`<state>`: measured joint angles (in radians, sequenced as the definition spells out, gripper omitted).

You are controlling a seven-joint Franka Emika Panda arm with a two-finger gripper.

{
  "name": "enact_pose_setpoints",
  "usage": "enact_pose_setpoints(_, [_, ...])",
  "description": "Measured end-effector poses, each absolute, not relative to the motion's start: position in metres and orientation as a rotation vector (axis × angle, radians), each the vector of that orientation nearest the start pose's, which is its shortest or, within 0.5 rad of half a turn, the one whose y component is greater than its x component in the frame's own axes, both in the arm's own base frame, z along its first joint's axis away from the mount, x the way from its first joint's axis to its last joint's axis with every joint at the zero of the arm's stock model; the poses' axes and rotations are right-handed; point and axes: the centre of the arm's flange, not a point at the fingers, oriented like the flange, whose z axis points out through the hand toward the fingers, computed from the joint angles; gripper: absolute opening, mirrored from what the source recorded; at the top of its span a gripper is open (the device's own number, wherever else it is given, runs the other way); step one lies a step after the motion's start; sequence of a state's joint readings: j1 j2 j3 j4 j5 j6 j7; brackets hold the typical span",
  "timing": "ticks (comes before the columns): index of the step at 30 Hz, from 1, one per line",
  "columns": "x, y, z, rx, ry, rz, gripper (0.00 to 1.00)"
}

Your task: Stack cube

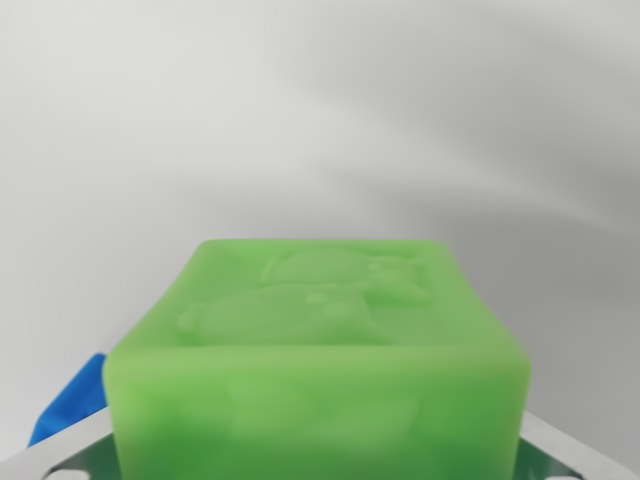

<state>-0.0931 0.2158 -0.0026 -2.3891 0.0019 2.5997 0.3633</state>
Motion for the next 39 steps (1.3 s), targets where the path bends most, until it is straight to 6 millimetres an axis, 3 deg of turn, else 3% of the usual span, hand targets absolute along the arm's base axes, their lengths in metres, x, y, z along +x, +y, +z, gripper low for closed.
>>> enact_pose_setpoints(39, [0.429,-0.017,0.229,-2.957,1.062,0.008,0.0])
